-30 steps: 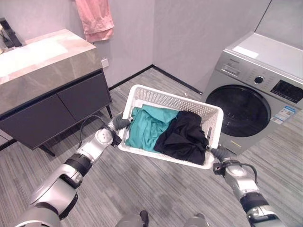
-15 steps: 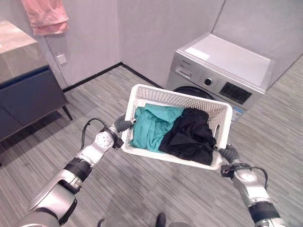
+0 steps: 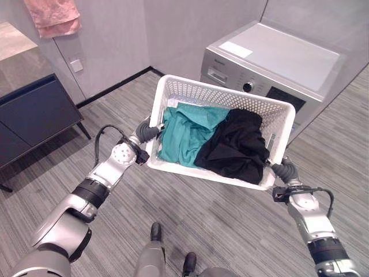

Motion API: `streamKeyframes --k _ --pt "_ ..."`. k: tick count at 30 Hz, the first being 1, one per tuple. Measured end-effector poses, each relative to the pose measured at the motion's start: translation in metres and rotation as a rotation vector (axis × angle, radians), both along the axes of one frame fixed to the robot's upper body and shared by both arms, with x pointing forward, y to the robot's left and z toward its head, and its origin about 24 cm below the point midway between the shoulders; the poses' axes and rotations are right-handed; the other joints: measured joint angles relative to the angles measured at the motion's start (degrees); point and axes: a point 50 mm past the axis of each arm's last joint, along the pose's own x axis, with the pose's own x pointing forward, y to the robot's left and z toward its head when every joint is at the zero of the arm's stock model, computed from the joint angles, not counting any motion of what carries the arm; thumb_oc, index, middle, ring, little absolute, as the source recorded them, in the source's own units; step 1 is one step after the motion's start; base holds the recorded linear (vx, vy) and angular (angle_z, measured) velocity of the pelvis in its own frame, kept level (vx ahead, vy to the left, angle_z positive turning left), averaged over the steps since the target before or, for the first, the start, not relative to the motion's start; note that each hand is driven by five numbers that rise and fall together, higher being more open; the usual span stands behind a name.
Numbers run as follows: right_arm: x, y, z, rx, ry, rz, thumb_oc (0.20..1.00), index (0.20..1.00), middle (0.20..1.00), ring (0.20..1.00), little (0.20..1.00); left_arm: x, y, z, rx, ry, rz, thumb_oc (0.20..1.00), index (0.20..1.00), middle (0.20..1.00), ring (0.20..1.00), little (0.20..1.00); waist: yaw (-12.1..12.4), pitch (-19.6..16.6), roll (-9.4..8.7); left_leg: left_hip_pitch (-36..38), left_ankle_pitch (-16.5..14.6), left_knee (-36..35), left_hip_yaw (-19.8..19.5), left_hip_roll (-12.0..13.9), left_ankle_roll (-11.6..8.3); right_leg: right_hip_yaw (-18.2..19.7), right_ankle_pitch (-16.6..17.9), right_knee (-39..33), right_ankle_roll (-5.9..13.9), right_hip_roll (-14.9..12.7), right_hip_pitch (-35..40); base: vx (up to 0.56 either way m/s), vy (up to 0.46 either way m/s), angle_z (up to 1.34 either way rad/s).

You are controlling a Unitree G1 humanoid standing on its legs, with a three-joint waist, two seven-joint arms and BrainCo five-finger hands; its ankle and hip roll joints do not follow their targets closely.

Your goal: Grab the laundry basket,head to the washer,open it,put in the laundry and shut it.

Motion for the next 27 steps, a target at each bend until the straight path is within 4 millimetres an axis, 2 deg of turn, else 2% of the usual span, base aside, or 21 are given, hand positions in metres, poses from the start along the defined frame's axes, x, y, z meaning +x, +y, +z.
streamKeyframes --k 2,3,4,5,6,7,8,9,10,11,13,14,15,17,20,21,23,24,27 --pt "0.006 -0.001 0.003 -0.002 -0.007 -0.006 0.200 0.200 0.200 0.200 0.200 0.001 -0.001 0.003 0.014 -0.007 -0.007 0.200 0.200 0.200 0.200 0.200 0.1 -0.2 0.74 2.0 1.3 -0.9 -1.3 -1.0 1.30 1.2 -1.3 1.2 0.75 -0.7 0.8 0.28 0.245 -0.27" --pt "0.010 -0.001 0.004 -0.003 -0.004 -0.006 0.200 0.200 0.200 0.200 0.200 0.005 -0.002 0.006 0.040 -0.009 -0.002 0.200 0.200 0.200 0.200 0.200 0.5 -0.2 0.74 4.2 1.8 -0.8 -2.1 -2.9 3.23 2.4 -3.2 3.7 1.92 -2.2 1.1 0.23 0.293 -0.41" --pt "0.014 -0.002 0.003 -0.005 0.008 -0.010 0.200 0.200 0.200 0.200 0.200 0.008 -0.003 0.007 0.060 -0.003 -0.004 0.200 0.200 0.200 0.200 0.200 0.5 -0.2 1.19 5.6 2.4 -1.3 -1.7 -3.0 5.01 2.7 -5.1 7.5 2.62 -2.9 0.5 0.14 0.209 -0.38" --pt "0.016 -0.001 0.000 -0.005 0.020 -0.010 0.200 0.200 0.200 0.200 0.200 0.010 -0.005 0.010 0.074 -0.009 -0.008 0.200 0.200 0.200 0.200 0.200 0.2 -0.2 1.23 7.5 1.7 -1.4 -1.0 -4.2 5.95 2.8 -6.7 12.9 3.69 -4.5 -0.8 0.14 0.260 -0.21" --pt "0.017 -0.002 0.000 -0.010 0.029 -0.010 0.200 0.200 0.200 0.200 0.200 0.012 -0.008 0.018 0.079 -0.028 -0.016 0.200 0.200 0.200 0.200 0.200 -0.4 -0.4 1.76 9.8 0.8 -1.6 -0.4 -5.1 7.08 2.4 -9.0 24.6 6.50 -7.3 -4.2 0.10 0.214 -0.14" --pt "0.019 -0.002 0.001 -0.010 0.026 -0.008 0.200 0.200 0.200 0.200 0.200 0.014 -0.008 0.023 0.084 -0.043 -0.015 0.200 0.200 0.200 0.200 0.200 -0.6 -0.4 1.90 10.1 -0.1 -1.0 0.4 -5.2 8.25 2.7 -9.8 31.4 7.83 -8.6 -6.6 0.14 0.262 -0.19" --pt "0.021 -0.001 0.002 -0.009 0.023 -0.007 0.200 0.200 0.200 0.200 0.200 0.016 -0.009 0.029 0.098 -0.058 -0.017 0.200 0.200 0.200 0.200 0.200 -0.4 -0.3 1.84 11.0 -1.1 -0.7 0.8 -6.0 8.92 1.6 -10.0 37.9 8.91 -10.9 -9.5 0.12 0.139 -0.24" --pt "0.024 -0.003 0.004 -0.010 0.021 -0.010 0.200 0.200 0.200 0.200 0.200 0.018 -0.013 0.040 0.113 -0.085 -0.029 0.200 0.200 0.200 0.200 0.200 -0.2 -0.4 1.92 12.6 -3.0 -0.1 1.5 -7.4 10.70 0.7 -10.3 43.3 9.72 -15.1 -11.5 0.12 0.080 -0.17" --pt "0.025 -0.004 0.004 -0.002 0.024 -0.016 0.200 0.200 0.200 0.200 0.200 0.019 -0.015 0.044 0.117 -0.096 -0.035 0.200 0.200 0.200 0.200 0.200 -0.3 -0.4 2.04 13.7 -3.4 -0.6 1.4 -8.0 11.13 -0.5 -10.5 44.3 9.54 -17.1 -12.4 0.12 0.024 -0.01" --pt "0.025 -0.005 0.004 -0.002 0.025 -0.019 0.200 0.200 0.200 0.200 0.200 0.020 -0.018 0.049 0.116 -0.111 -0.045 0.200 0.200 0.200 0.200 0.200 -0.6 -0.5 2.36 14.4 -3.3 -0.9 1.1 -8.2 10.94 -1.1 -10.6 43.2 9.63 -18.2 -12.2 0.08 -0.005 0.24" --pt "0.026 -0.006 0.006 0.011 0.018 -0.018 0.200 0.200 0.200 0.200 0.200 0.021 -0.022 0.060 0.117 -0.142 -0.056 0.200 0.200 0.200 0.200 0.200 -0.9 -0.4 2.55 16.1 -3.4 -2.4 -0.1 -8.2 10.82 -2.1 -10.2 35.0 10.04 -18.9 -11.2 0.10 -0.044 0.29" --pt "0.027 -0.006 0.008 0.011 0.012 -0.017 0.200 0.200 0.200 0.200 0.200 0.021 -0.022 0.061 0.117 -0.144 -0.056 0.200 0.200 0.200 0.200 0.200 -0.7 -0.4 2.71 16.5 -3.9 -2.7 -1.3 -8.1 10.24 -2.0 -9.7 32.5 9.97 -19.3 -11.8 0.15 -0.077 0.32" --pt "0.024 -0.012 0.009 0.009 0.004 -0.024 0.200 0.200 0.200 0.200 0.200 0.020 -0.025 0.058 0.123 -0.135 -0.067 0.200 0.200 0.200 0.200 0.200 -1.2 -0.3 3.80 17.6 -4.0 -3.9 -3.4 -7.8 10.08 -2.0 -9.3 26.2 10.55 -19.0 -11.5 0.09 -0.045 0.45" --pt "0.019 -0.014 0.004 0.006 0.017 -0.016 0.200 0.200 0.200 0.200 0.200 0.019 -0.025 0.052 0.133 -0.115 -0.077 0.200 0.200 0.200 0.200 0.200 -2.0 -0.5 3.67 18.8 -4.0 -4.8 -4.0 -8.4 10.00 0.1 -6.8 19.6 11.68 -19.0 -10.7 0.11 -0.053 0.53" --pt "0.006 -0.014 -0.014 0.021 0.079 0.005 0.200 0.200 0.200 0.200 0.200 0.013 -0.025 0.035 0.137 -0.077 -0.096 0.200 0.200 0.200 0.200 0.200 -0.6 -1.5 2.55 21.0 -4.8 -6.0 -2.5 -9.2 8.76 -0.9 1.2 12.2 11.29 -18.8 -8.7 0.10 -0.079 0.26" --pt "0.003 -0.012 -0.020 0.037 0.097 0.011 0.200 0.200 0.200 0.200 0.200 0.009 -0.021 0.029 0.141 -0.065 -0.098 0.200 0.200 0.200 0.200 0.200 0.5 -2.6 0.95 21.1 -5.2 -6.5 -2.3 -10.1 8.08 -0.8 5.9 9.6 10.22 -18.7 -8.2 0.04 -0.068 -0.10" --pt "0.001 -0.007 -0.026 0.056 0.108 0.017 0.200 0.200 0.200 0.200 0.200 0.004 -0.014 0.016 0.122 -0.033 -0.081 0.200 0.200 0.200 0.200 0.200 1.5 -3.7 0.45 21.2 -5.7 -6.7 -1.8 -10.0 7.43 -1.7 6.0 5.2 10.68 -17.9 -6.3 0.03 -0.081 -0.21" --pt "-0.004 -0.006 -0.035 0.064 0.138 0.020 0.200 0.200 0.200 0.200 0.200 -0.002 -0.008 -0.005 0.110 0.023 -0.068 0.200 0.200 0.200 0.200 0.200 1.7 -4.3 1.01 20.9 -6.3 -6.6 -1.0 -8.4 6.51 -1.9 7.6 0.1 9.34 -15.1 -4.1 0.03 -0.089 -0.20" --pt "-0.019 -0.008 -0.051 0.075 0.197 0.020 0.200 0.200 0.200 0.200 0.200 -0.009 -0.009 -0.022 0.104 0.076 -0.086 0.200 0.200 0.200 0.200 0.200 0.7 -4.4 0.86 21.0 -6.9 -6.2 -0.8 -5.6 5.40 -2.0 7.6 -0.5 8.31 -12.6 -3.7 0.02 -0.075 -0.10"
